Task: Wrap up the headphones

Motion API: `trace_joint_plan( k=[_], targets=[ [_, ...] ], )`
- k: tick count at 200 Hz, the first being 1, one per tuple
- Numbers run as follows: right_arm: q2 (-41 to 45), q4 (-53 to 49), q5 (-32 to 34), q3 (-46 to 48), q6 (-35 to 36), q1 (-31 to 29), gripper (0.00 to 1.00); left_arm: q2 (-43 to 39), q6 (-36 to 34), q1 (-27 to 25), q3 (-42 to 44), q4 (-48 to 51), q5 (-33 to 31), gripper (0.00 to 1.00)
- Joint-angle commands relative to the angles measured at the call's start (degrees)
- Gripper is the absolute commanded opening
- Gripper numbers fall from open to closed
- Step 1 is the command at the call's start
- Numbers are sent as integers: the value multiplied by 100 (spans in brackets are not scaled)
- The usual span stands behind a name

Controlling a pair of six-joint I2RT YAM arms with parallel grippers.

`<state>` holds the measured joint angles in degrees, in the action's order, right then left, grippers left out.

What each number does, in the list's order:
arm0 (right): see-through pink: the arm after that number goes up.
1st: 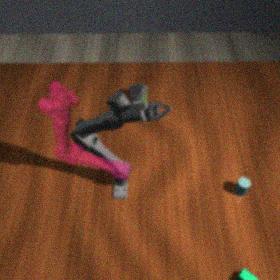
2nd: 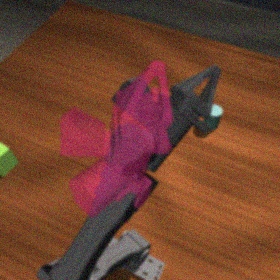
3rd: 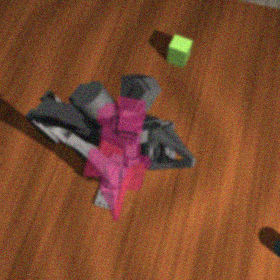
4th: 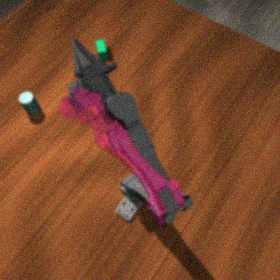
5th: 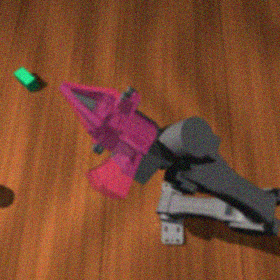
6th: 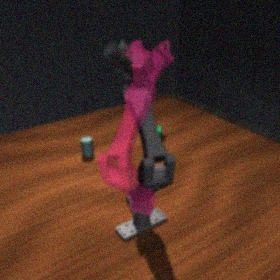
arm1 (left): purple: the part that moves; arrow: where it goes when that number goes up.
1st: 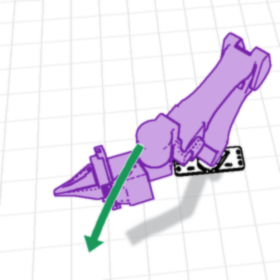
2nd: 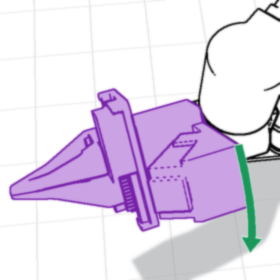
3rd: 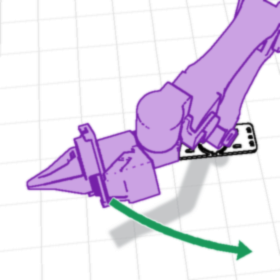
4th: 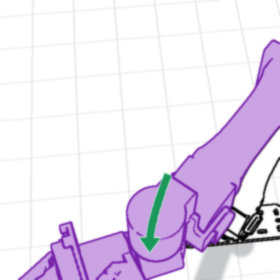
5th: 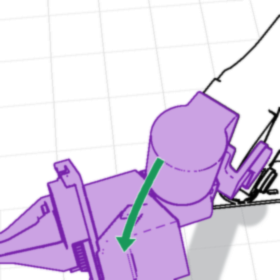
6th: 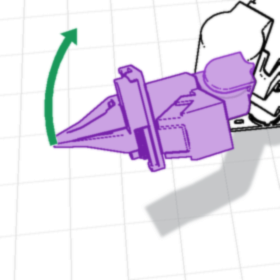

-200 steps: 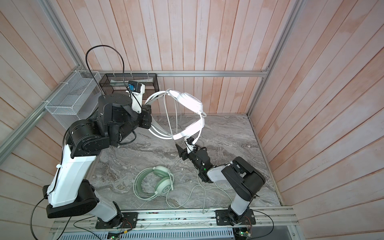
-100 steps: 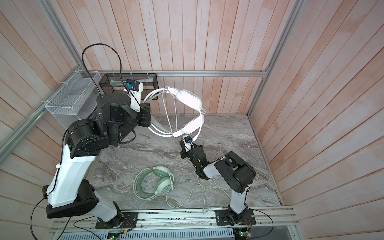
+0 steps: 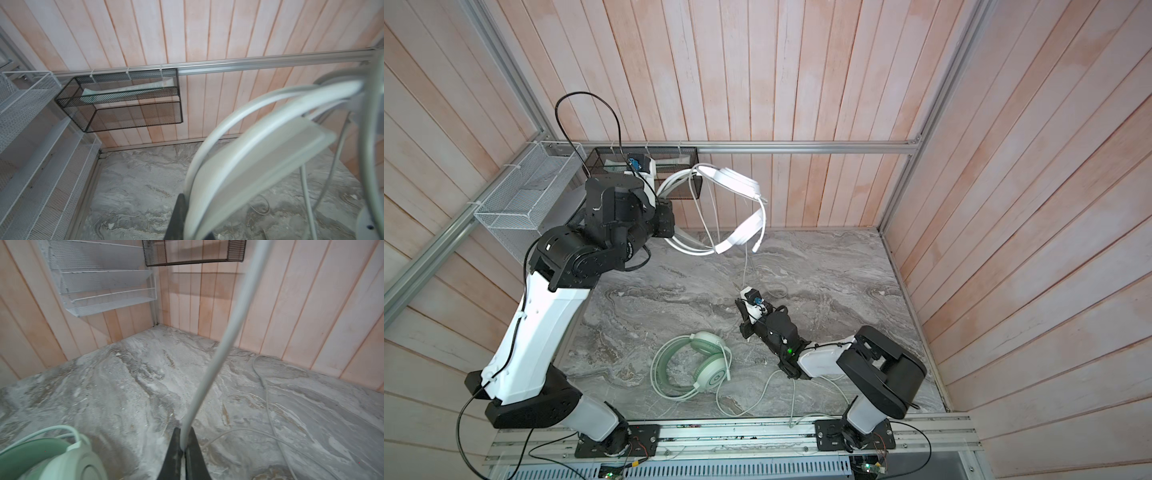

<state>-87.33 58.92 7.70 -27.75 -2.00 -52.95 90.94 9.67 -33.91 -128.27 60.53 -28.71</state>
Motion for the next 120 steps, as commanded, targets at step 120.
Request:
trace_joint_plan(
  k=[120],
  targets=[
    [2541,-4381,288,179,184,-1947,0,1195,1489,2046,-168,-789,2200,0]
  ],
)
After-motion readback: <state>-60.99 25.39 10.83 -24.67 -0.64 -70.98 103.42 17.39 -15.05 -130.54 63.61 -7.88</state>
